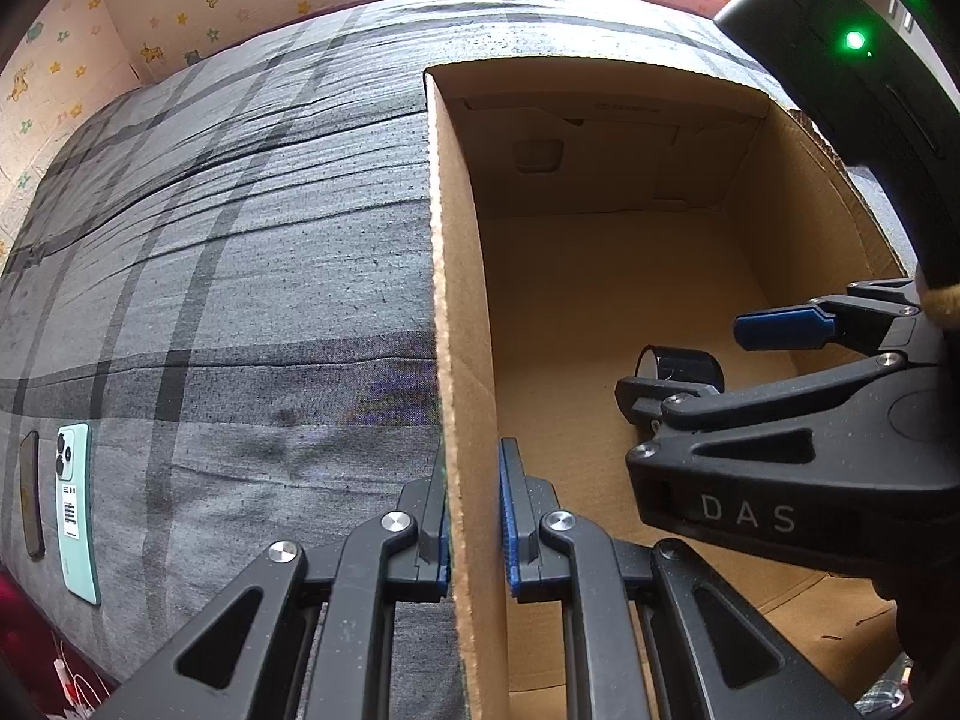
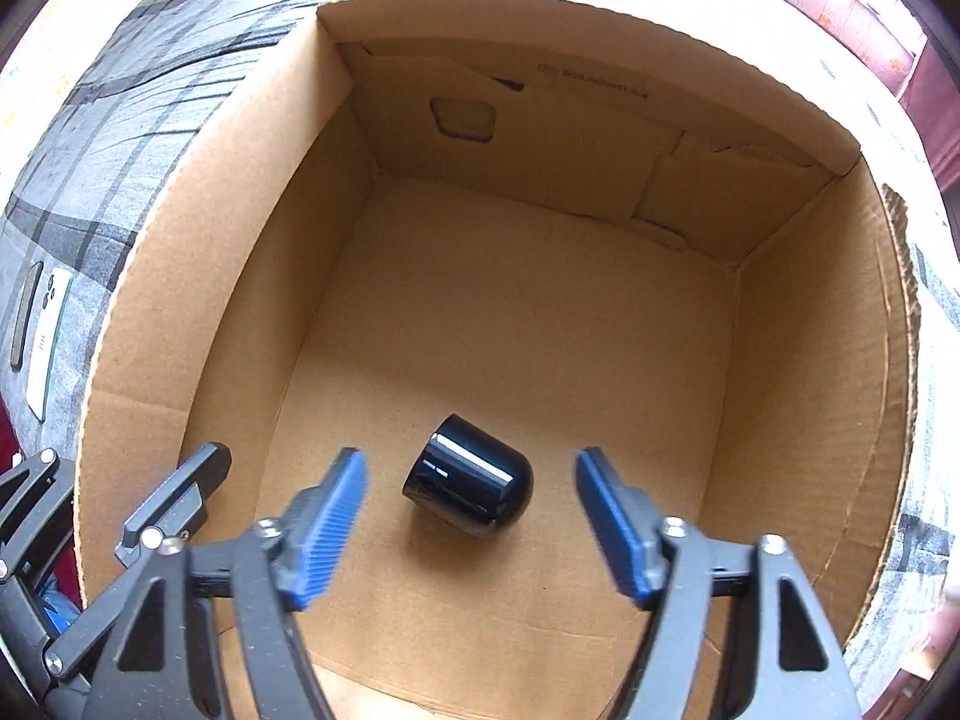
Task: Organize rigid objects
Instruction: 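Open the right gripper to drop the cup into the box, then move the right gripper back toward the white remote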
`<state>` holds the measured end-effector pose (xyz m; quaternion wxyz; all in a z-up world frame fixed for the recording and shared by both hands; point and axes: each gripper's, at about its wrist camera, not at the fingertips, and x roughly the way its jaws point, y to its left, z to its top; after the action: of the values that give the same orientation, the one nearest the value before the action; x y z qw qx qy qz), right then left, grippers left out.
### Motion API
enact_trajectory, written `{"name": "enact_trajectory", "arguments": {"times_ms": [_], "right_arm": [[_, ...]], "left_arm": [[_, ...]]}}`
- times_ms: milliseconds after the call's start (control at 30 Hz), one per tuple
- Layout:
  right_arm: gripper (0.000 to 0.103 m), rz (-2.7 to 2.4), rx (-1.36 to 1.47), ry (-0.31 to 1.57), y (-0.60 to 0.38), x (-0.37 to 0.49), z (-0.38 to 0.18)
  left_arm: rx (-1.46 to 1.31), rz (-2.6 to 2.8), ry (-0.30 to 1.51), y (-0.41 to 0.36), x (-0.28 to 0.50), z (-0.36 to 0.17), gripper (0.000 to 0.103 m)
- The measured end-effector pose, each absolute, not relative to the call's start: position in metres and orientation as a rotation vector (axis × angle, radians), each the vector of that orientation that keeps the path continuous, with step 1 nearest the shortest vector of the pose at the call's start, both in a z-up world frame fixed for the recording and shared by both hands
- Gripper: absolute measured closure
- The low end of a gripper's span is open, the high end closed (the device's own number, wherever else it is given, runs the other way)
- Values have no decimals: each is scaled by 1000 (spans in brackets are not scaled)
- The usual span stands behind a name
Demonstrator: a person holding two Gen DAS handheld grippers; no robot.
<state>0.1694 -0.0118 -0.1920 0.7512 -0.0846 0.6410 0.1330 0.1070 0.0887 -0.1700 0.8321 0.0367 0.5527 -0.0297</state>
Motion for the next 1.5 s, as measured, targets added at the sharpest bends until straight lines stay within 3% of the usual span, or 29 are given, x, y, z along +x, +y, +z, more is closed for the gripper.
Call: {"name": "enact_trajectory", "arguments": {"times_ms": [133,400,833,1500], "right_arm": [[13,285,-195,1368,-10,169,-175],[2,288,-216,1305,-4,164,-147],[2,217,-180,1244,-38,168,-97],[2,72,-93,1218,-173,167,-80]], "left_arm": [[75,-63,1173,89,108,-170,89],[75,-61,1174,90,108,-170,89],[81,-58,1176,89,107,-170,89],[87,-58,1179,88,108,-170,89]]}}
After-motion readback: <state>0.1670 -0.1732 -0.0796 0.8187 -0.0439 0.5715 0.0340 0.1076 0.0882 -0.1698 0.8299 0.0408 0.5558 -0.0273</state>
